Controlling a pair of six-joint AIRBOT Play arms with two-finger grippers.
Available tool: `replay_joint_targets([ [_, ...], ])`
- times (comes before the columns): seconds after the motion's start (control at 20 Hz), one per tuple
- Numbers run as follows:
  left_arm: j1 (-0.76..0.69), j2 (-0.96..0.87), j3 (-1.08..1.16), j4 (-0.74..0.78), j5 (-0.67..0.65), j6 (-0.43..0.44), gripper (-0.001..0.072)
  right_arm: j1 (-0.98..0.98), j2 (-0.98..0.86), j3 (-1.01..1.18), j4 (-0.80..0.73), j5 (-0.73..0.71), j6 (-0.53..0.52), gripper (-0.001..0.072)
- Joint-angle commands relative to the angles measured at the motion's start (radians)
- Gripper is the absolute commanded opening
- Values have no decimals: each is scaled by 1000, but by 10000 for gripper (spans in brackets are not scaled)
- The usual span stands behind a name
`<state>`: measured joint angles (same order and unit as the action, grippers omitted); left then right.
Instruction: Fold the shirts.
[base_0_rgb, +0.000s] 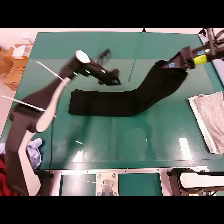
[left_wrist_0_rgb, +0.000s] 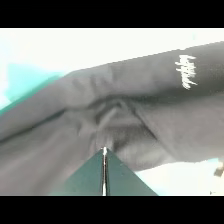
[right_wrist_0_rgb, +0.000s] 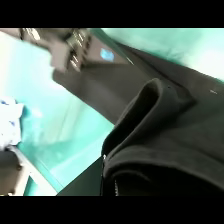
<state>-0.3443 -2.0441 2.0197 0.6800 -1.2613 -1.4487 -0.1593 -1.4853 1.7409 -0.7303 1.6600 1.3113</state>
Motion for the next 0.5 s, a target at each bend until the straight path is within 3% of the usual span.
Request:
replay_joint_targets([
  [0.0,175,81,65,34,-208,1,24,155,0,-3,41,-127,25,15],
  [0.25,354,267,7,306,-286,20,24,512,-104,-6,40,-468,24,15],
  [0.45,437,316,8,332,-354,73,24,797,-341,-5,94,-861,16,17],
])
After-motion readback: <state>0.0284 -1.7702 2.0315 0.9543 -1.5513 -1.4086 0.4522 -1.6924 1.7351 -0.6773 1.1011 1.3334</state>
